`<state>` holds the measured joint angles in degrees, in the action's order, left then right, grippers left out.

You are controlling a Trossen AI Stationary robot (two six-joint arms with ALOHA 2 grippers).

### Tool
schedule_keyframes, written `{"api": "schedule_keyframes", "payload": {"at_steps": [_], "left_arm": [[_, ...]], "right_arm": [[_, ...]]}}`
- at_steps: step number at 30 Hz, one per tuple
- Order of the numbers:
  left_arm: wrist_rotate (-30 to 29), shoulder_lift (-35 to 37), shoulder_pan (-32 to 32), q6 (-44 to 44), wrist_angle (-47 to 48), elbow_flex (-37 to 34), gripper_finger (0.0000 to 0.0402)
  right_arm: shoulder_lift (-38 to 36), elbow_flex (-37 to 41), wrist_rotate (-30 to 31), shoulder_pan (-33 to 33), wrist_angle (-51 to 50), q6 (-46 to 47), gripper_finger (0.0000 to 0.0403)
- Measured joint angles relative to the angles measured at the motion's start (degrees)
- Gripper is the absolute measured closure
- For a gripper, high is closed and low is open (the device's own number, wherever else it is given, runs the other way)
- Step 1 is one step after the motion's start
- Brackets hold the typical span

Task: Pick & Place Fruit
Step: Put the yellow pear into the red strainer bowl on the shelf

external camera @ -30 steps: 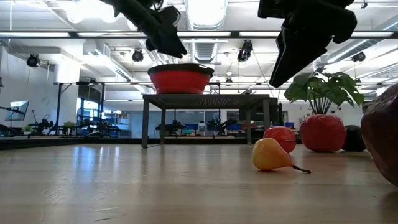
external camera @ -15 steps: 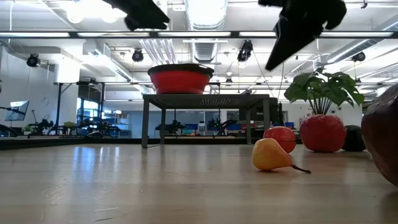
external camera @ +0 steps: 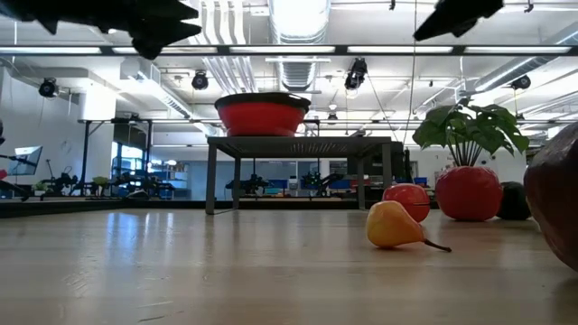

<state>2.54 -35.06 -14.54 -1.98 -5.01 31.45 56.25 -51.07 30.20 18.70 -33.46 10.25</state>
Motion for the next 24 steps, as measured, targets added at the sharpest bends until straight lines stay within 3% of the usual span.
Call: {"api": "schedule_keyframes", "payload": {"at_steps": [12, 24], "left_arm": [[-0.5, 5.3, 3.1, -6.4, -4.5, -11.1, 0.0209], [-5.2, 5.3, 4.8, -11.0, -5.4, -13.6, 0.0209]], "right_arm": [[-24.8, 11.9, 4.6, 0.0, -1.0, -4.6, 0.039], [-34.4, 15.5, 4.5, 0.0, -1.0, -4.7, 0.039]]}}
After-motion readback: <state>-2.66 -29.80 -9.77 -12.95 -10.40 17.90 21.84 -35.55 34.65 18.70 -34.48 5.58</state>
